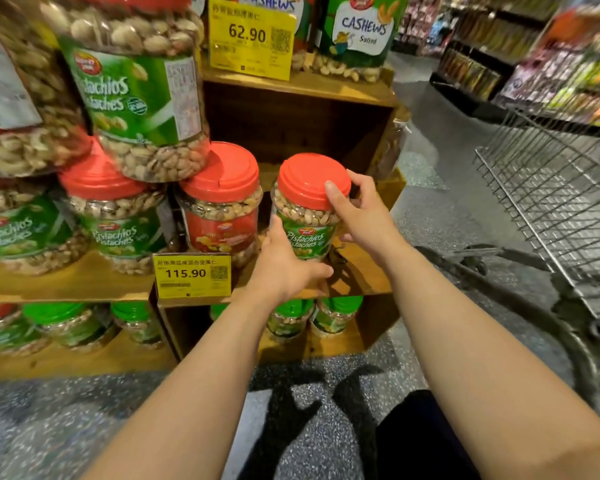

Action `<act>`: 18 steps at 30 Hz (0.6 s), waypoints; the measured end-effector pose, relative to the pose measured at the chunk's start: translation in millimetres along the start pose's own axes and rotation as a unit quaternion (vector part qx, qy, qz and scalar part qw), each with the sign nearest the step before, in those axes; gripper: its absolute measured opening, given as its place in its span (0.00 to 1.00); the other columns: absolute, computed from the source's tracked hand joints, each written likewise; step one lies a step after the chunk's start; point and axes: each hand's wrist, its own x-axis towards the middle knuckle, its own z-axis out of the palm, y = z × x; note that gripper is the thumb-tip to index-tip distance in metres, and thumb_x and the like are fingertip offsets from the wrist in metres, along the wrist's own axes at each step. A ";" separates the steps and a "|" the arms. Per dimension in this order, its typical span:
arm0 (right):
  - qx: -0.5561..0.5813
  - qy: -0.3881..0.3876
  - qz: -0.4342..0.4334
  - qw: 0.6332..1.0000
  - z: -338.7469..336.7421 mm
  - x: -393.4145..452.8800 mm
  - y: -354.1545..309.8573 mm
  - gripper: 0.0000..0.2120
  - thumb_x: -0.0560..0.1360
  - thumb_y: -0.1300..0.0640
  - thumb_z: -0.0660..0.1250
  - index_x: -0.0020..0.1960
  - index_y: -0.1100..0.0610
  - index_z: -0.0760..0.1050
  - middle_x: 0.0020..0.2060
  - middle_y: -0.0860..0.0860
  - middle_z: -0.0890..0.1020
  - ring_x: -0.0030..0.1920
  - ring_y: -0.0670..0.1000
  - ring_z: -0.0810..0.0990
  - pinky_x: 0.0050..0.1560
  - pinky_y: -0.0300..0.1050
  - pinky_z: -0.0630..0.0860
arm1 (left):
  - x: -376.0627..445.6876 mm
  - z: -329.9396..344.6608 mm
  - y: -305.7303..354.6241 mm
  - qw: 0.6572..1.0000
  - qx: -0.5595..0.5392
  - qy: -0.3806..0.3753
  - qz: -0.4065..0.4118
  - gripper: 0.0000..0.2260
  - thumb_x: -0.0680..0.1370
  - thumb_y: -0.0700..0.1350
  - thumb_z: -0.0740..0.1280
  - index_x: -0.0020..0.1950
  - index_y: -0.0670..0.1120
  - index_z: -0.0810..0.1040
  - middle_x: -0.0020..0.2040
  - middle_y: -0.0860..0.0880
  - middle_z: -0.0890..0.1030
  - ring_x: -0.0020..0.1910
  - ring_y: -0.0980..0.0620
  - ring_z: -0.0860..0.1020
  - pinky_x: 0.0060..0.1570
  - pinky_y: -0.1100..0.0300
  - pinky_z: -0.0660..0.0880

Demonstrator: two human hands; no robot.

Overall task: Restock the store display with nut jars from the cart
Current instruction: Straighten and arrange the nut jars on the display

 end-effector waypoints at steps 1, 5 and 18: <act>0.004 -0.004 0.007 1.000 -1.2 0.7 -1.0 0.36 0.73 0.29 0.66 0.76 0.40 0.61 0.65 0.47 0.75 0.64 0.50 0.78 0.57 0.58 0.81 | -0.9 1.6 -0.8 1.000 0.009 -0.003 0.002 0.66 0.49 0.63 0.82 0.80 0.61 0.50 0.74 0.49 0.71 0.71 0.46 0.72 0.69 0.46 0.73; 0.019 -0.024 0.023 0.999 -3.2 4.5 -2.9 0.32 0.76 0.34 0.67 0.76 0.40 0.60 0.65 0.51 0.75 0.61 0.53 0.79 0.51 0.56 0.84 | -9.3 3.6 2.8 0.999 0.000 -0.033 -0.002 0.63 0.60 0.48 0.84 0.83 0.54 0.45 0.79 0.43 0.62 0.73 0.40 0.69 0.34 0.73 0.77; 0.063 -0.035 0.040 0.997 0.2 3.2 -7.2 0.28 0.78 0.37 0.66 0.75 0.38 0.60 0.58 0.41 0.72 0.63 0.51 0.74 0.52 0.59 0.81 | -26.1 -11.7 7.5 0.998 0.010 -0.053 0.027 0.57 0.66 0.49 0.83 0.83 0.52 0.46 0.77 0.45 0.64 0.66 0.48 0.73 0.36 0.77 0.74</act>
